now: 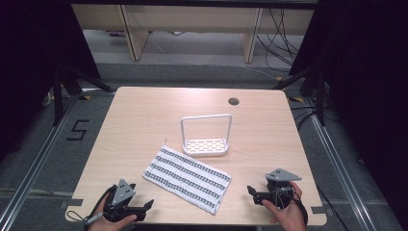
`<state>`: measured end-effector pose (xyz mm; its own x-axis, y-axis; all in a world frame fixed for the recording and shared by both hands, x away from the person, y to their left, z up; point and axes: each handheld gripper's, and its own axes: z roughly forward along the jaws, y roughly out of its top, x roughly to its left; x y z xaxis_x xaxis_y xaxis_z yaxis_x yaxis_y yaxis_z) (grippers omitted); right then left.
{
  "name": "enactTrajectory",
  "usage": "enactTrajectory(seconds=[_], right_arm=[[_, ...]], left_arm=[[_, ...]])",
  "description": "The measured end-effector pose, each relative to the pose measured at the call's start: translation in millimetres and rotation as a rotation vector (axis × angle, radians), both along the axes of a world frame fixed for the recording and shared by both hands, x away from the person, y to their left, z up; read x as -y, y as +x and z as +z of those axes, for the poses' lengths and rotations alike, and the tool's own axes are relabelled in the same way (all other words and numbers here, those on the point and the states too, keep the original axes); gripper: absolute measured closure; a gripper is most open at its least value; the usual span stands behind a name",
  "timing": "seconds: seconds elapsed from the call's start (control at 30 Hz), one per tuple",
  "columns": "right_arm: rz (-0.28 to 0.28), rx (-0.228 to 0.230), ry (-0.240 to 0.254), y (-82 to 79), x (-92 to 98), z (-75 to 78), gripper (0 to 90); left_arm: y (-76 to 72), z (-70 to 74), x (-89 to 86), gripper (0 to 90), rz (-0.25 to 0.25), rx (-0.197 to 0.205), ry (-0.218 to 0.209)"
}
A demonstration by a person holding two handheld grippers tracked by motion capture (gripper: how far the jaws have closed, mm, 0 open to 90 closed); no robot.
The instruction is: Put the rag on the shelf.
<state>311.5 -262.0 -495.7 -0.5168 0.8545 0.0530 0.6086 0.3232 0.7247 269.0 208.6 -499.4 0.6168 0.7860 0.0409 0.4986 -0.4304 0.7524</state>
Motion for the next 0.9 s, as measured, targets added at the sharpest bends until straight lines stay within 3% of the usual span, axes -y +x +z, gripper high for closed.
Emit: enactTrajectory(seconds=[0.2,0.27,0.33,0.5,0.57,0.6,0.73,0.8,0.83,0.9], right_arm=[[0.024,0.002,0.003,2.1,1.2,-0.5,17.6],[0.045,0.005,-0.004,3.6,1.2,-0.4,17.7],[0.037,0.013,-0.001,3.7,1.0,-0.2,18.0],[0.025,0.003,0.013,2.3,-0.4,1.3,18.5],[0.033,0.038,-0.003,3.1,-0.1,1.2,19.1],[0.038,0.025,0.021,3.4,-1.6,1.0,19.5],[0.032,0.025,0.01,2.6,-3.7,3.7,21.6],[0.029,0.003,0.034,1.6,-7.3,4.6,22.8],[0.045,0.034,0.012,3.8,-5.3,4.9,23.0],[0.016,0.008,0.035,1.9,-9.2,6.1,24.7]], left_arm=[[-1.5,0.3,3.7,15.7,-0.005,-0.005,-0.014],[-1.9,-0.5,7.4,15.8,-0.001,-0.004,-0.052],[-2.9,0.2,9.6,15.8,-0.016,-0.007,-0.061],[-3.1,0.4,14.3,16.0,-0.033,-0.012,-0.026],[-3.6,0.4,18.0,16.0,-0.04,-0.015,-0.051],[-4.4,0.3,21.7,16.0,-0.041,-0.009,-0.062],[-6.1,1.5,34.1,17.0,-0.07,-0.012,-0.067],[-6.3,1.1,38.9,18.2,-0.095,-0.004,-0.07],[-6.6,0.9,42.8,18.7,-0.094,-0.008,-0.079],[-7.5,0.8,48.7,18.9,-0.1,-0.02,-0.105]])
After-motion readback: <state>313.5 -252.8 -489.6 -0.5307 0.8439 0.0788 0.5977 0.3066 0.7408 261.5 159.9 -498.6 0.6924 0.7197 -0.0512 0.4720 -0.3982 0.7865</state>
